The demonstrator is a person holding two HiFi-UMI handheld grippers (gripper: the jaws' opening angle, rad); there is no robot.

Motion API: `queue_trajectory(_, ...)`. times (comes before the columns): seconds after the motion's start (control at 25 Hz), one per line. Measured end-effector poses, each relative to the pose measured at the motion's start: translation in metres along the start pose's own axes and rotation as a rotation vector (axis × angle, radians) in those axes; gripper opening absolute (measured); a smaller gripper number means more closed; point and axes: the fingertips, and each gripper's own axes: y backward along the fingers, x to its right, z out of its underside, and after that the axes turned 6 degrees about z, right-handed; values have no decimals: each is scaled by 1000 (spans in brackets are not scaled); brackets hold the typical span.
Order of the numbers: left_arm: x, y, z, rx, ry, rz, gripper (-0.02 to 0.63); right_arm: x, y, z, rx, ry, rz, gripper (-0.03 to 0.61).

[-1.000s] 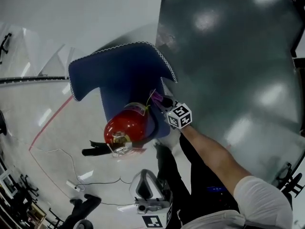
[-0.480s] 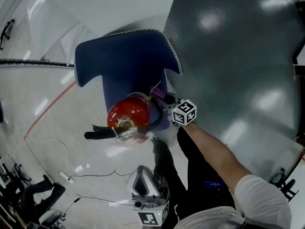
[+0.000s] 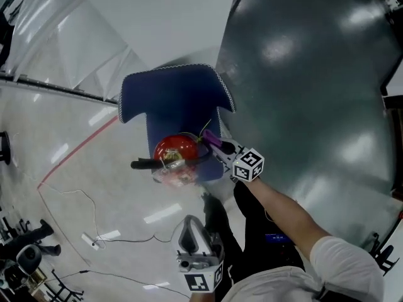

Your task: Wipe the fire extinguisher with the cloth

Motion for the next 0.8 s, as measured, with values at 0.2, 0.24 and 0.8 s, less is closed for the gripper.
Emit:
queue_trajectory(0.2,13,4,-26,16,0,0,6,-30,29,-34,56,-47,4,55)
queue_trajectory(0.24,15,5,-33,18,0,0,6,-36,36,-41,64,-50,4,55)
queue_trajectory(0.8,5,55,-115,72,-55,-40,6,-149,73,-124,165,6,-50,55)
